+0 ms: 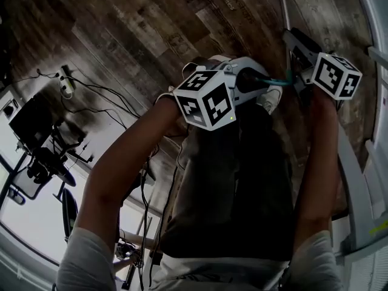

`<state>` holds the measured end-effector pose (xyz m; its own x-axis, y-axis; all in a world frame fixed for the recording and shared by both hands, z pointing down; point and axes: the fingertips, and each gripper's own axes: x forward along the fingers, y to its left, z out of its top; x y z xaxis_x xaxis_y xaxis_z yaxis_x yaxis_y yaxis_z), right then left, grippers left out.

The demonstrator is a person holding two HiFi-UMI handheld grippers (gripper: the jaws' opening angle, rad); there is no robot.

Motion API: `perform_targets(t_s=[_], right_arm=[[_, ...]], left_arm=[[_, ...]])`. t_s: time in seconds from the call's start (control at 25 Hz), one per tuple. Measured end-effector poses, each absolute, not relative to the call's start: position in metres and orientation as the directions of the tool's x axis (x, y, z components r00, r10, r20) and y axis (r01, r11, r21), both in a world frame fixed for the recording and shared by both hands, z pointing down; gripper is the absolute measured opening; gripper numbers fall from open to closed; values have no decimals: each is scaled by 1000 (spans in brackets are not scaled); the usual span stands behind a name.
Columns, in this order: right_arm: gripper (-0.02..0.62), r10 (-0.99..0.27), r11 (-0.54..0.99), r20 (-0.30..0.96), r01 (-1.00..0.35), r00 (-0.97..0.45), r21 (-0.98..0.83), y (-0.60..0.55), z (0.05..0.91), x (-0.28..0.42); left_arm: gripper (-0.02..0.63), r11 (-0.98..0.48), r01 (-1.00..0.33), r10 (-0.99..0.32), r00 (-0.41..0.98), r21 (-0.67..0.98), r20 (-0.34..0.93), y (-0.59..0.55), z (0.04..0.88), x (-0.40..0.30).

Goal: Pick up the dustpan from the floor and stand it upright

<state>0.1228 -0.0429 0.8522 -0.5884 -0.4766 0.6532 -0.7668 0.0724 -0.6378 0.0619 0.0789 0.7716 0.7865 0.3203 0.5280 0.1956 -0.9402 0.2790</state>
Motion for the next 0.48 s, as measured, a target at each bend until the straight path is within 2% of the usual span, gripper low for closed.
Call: perform_targets(t_s=[0.48], right_arm=[[118,-530,-8,645,-756,-551,-654,-35,725,133]], left_arm=[[48,-931,127,298,807,343,510,59,645,65]])
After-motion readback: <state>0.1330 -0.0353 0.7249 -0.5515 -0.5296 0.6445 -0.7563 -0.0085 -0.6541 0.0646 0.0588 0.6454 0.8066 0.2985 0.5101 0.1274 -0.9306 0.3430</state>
